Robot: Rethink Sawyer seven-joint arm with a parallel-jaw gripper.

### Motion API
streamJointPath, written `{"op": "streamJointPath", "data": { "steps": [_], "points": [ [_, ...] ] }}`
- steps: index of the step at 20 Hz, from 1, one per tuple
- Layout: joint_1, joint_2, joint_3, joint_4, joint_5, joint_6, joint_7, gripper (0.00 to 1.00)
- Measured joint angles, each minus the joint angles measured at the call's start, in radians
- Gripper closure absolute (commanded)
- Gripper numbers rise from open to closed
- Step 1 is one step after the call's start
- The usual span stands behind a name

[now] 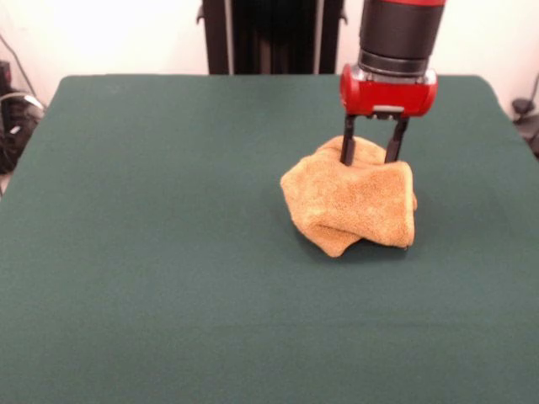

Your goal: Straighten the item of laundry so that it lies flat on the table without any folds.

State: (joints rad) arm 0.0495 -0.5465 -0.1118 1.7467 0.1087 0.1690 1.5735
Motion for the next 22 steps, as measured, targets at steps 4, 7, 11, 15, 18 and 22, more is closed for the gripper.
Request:
{"op": "streamJointPath", "data": {
  "steps": [4, 7, 11, 15, 18, 22],
  "points": [
    [0.000, 0.000, 0.000, 0.000, 0.007, 0.000, 0.000, 0.00],
    [-0.002, 0.000, 0.002, 0.000, 0.013, 0.002, 0.000, 0.00],
    [-0.015, -0.001, 0.013, 0.000, 0.026, 0.018, 0.000, 0.00],
    [-0.043, -0.007, 0.034, 0.000, 0.048, 0.051, 0.000, 0.00],
    [-0.056, -0.017, 0.048, 0.000, 0.055, 0.078, 0.000, 0.00],
    [-0.063, -0.033, 0.052, 0.000, 0.057, 0.099, 0.000, 0.00]
  ]
}}
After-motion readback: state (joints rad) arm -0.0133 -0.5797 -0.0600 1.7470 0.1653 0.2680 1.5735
